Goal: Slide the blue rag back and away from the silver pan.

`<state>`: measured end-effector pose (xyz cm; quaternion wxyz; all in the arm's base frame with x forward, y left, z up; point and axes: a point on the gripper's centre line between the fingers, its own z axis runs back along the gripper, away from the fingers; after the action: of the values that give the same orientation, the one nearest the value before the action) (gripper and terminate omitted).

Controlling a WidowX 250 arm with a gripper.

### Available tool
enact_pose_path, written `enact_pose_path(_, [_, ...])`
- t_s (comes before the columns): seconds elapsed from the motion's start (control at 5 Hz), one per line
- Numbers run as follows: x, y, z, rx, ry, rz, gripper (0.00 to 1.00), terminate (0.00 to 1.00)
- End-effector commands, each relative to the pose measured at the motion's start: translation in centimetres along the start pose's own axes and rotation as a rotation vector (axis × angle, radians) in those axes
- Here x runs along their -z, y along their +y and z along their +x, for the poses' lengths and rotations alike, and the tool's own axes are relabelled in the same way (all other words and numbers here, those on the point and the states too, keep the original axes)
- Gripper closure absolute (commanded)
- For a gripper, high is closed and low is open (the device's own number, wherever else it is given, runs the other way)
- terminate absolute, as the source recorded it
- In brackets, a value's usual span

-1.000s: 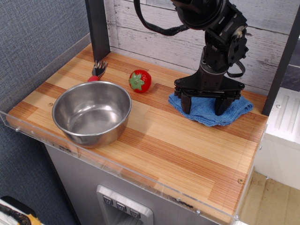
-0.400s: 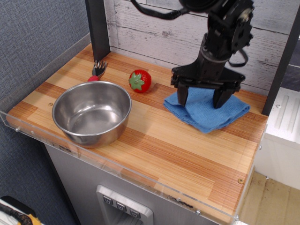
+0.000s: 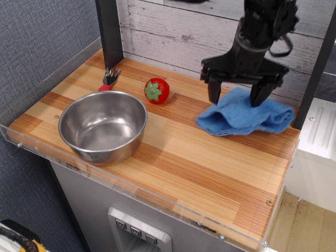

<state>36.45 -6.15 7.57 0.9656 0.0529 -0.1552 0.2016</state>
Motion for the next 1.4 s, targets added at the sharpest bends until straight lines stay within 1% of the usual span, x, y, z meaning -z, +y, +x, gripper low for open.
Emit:
enact_pose_path(0.0, [-5.4,-1.3,1.7,-0.019,-0.1,-0.083,0.0,0.0])
enact_pose_path(0.2, [-7.2,-1.4,1.9,-0.032,-0.133,-0.095,0.0,0.0])
enact_pose_path(0.4, [-8.3,-2.3,1.3,-0.045,-0.165,-0.104,0.0,0.0])
enact_pose_path(0.6, [-8.5,-3.2,0.6,-0.041,-0.2,-0.079,0.0,0.0])
enact_pose_path(1.2, [-8.5,-3.2,0.6,-0.041,-0.2,-0.079,0.0,0.0])
